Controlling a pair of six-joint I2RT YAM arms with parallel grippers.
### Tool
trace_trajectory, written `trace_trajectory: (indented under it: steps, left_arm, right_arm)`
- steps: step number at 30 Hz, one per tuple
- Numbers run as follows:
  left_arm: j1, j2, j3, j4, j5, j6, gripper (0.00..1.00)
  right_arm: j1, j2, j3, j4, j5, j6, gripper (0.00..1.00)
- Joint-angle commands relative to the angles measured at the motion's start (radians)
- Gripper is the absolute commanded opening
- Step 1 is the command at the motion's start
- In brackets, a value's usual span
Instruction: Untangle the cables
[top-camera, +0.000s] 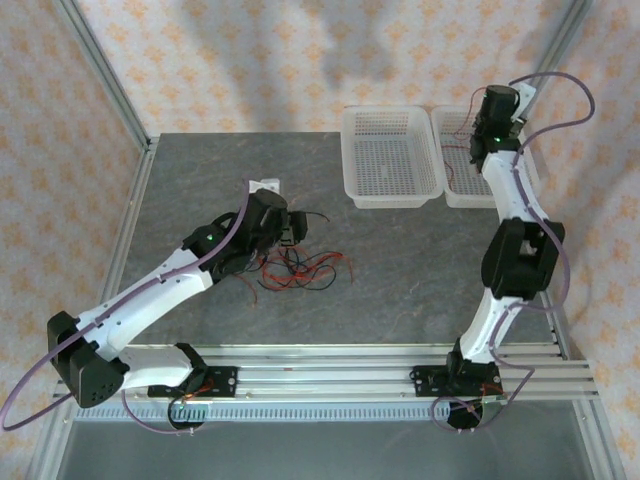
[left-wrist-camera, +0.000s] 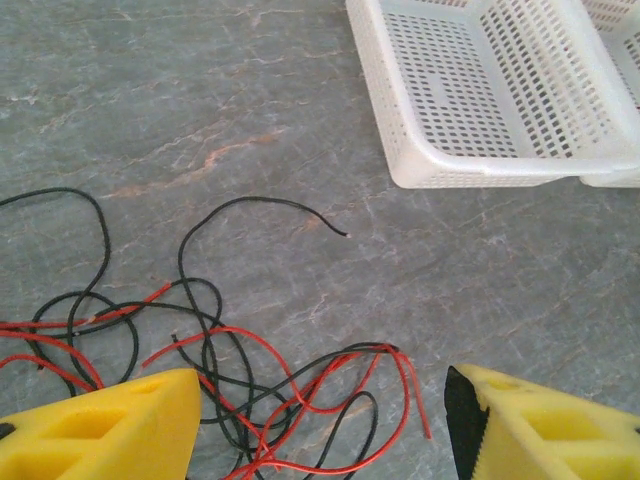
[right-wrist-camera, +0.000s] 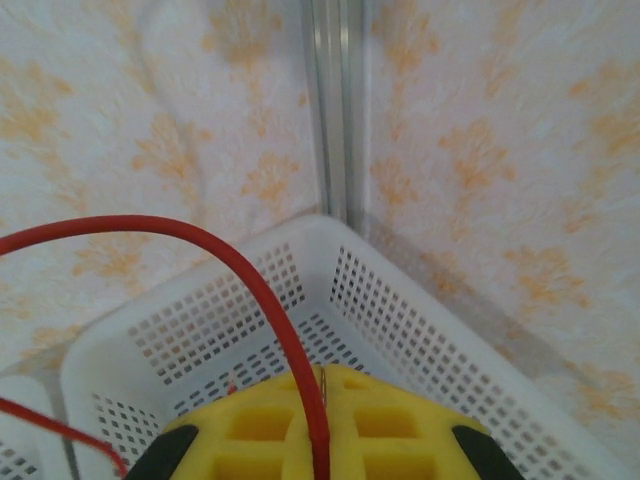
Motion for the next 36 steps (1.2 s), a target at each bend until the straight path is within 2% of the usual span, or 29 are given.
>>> trace_trajectory:
  steps: [1,7,11,19,21,28,36]
  left_arm:
    - [0.008,-0.018,-0.014,0.007,-0.047,-0.023,0.67]
    - [0.011,0.000,-0.016,-0.011,-0.072,-0.060,0.67]
    - [0.014,0.037,0.015,-0.054,-0.097,-0.068,0.67]
    - [0.024,0.081,0.027,-0.102,-0.105,-0.092,0.67]
    - [0.031,0.089,0.021,-0.108,-0.097,-0.097,0.67]
    - [0.062,0.115,-0.005,-0.135,-0.077,-0.114,0.68]
    - [0.118,0.128,-0.070,-0.091,-0.014,-0.111,0.68]
  right_arm:
    - [-0.025,0.115,0.067,-0.089,-0.038,0.064,0.00]
    - [-0.045,0.288,0.174,-0.254,-0.100,0.135,0.01]
    - [-0.055,0.334,0.228,-0.346,-0.150,0.162,0.27]
    - [-0.072,0.308,0.278,-0.455,-0.232,0.168,0.63]
    - [-0.073,0.289,0.282,-0.472,-0.252,0.162,0.75]
    - [-0.073,0.179,0.220,-0.490,-0.296,0.152,1.00]
    - [-0.072,-0.022,0.046,-0.446,-0.344,0.140,1.00]
